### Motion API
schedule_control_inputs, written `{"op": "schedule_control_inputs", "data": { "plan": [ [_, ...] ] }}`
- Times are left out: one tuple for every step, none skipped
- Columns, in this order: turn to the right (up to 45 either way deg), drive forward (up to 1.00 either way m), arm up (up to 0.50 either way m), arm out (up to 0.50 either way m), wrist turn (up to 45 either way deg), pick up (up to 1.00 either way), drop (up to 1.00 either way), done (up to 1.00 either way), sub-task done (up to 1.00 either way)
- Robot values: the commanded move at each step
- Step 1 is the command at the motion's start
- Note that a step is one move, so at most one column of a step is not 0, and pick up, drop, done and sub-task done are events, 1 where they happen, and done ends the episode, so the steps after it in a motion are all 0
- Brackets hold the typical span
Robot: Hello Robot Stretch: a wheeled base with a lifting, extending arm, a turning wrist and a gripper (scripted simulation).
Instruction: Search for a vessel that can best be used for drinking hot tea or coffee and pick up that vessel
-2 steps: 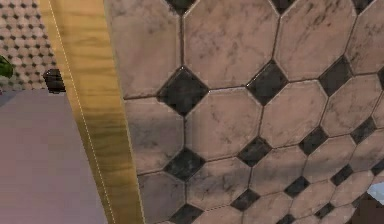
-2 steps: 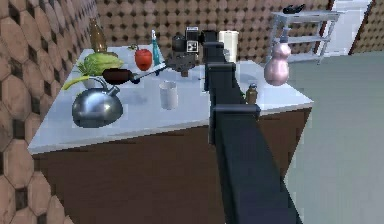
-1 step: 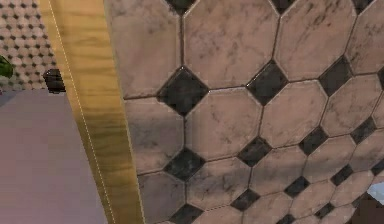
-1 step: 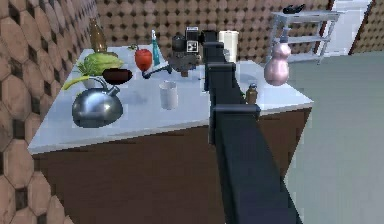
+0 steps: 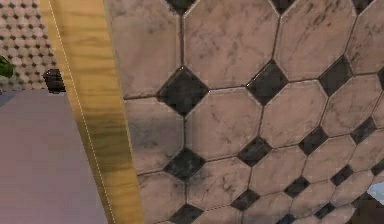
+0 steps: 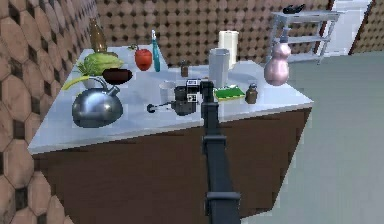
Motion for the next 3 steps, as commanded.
{"op": "schedule_control_inputs", "data": {
  "plan": [
    [0.0,0.0,0.0,0.0,0.0,1.0,0.0,0.0,0.0],
    [0.0,0.0,0.1,0.0,0.0,0.0,0.0,0.0,0.0],
    [0.0,0.0,0.0,0.0,0.0,0.0,0.0,1.0,0.0]
  ]
}}
